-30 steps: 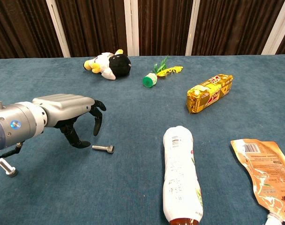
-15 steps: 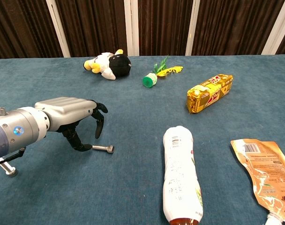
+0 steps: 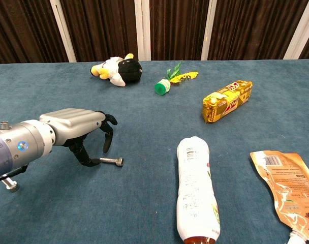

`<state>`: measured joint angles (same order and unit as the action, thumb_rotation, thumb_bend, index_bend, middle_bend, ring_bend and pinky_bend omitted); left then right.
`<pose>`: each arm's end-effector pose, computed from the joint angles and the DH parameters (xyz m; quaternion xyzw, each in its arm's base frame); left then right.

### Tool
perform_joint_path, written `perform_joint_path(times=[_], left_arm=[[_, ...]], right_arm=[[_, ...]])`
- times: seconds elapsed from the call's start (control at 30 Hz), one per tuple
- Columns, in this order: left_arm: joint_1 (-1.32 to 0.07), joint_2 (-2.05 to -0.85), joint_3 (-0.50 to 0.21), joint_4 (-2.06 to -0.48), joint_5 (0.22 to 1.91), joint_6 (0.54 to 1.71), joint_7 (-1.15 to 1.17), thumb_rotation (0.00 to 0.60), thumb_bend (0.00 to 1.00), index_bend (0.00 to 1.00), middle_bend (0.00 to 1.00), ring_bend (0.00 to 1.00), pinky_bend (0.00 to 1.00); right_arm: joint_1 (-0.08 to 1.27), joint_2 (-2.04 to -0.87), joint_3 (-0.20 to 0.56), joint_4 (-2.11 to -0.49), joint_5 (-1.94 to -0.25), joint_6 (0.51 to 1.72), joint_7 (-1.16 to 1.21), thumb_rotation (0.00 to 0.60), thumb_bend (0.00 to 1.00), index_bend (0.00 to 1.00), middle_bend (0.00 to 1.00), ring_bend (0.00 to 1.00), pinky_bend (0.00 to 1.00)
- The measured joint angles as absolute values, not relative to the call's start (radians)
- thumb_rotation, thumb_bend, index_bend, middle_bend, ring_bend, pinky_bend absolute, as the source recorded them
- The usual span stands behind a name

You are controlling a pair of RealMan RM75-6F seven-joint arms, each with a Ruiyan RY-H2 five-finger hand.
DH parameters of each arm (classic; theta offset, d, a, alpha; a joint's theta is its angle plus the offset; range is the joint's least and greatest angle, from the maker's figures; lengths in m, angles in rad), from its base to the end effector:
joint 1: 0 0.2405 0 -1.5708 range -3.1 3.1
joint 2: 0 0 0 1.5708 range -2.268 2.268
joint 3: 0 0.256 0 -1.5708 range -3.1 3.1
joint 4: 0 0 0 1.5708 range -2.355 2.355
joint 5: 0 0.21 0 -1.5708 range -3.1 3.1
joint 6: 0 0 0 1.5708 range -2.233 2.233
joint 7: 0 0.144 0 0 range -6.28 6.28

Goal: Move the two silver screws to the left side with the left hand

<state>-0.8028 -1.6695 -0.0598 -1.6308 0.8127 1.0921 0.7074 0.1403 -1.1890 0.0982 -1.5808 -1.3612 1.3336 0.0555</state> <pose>-0.1286 0.2907 -0.0655 -0.7804 -0.3833 -0.2744 0.4107 -0.3220 -0.2072 0.1328 0.5601 -0.4640 0.3823 0.5700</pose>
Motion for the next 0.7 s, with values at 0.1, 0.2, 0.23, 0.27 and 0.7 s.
perform_joint_path(times=[0.1,0.2,0.23,0.27,0.7], left_arm=[[-0.801,-1.677,-0.059,-1.617,0.817,1.09,0.706,0.6,0.43,0.52,0.07,0.0,0.0],[-0.799,-1.684,-0.059,-1.609,0.82,1.086,0.707,0.6,0.44,0.52,0.07,0.0,0.0],[-0.799,-1.685,-0.059,-1.608,0.821,1.086,0.708,0.6,0.44,0.52,0.07,0.0,0.0],[-0.799,-1.687,-0.059,-1.607,0.823,1.086,0.71,0.6,0.44,0.52,0.07,0.0,0.0],[-0.795,-1.7,-0.056,-1.599,0.84,1.091,0.734,0.6,0.48,0.56,0.09,0.0,0.0]], right_arm=[[0.141,-1.188,0.099,-1.58,-1.359,1.331,0.058,0.6,0.11,0.16,0.07,0.02,0.0],[0.142,-1.187,0.1,-1.579,-1.359,1.331,0.059,0.6,0.11,0.16,0.07,0.02,0.0],[0.142,-1.187,0.101,-1.579,-1.358,1.329,0.059,0.6,0.11,0.16,0.07,0.02,0.0],[0.142,-1.187,0.1,-1.579,-1.358,1.329,0.06,0.6,0.11,0.16,0.07,0.02,0.0],[0.141,-1.183,0.099,-1.579,-1.36,1.327,0.073,0.6,0.11,0.16,0.07,0.02,0.0]])
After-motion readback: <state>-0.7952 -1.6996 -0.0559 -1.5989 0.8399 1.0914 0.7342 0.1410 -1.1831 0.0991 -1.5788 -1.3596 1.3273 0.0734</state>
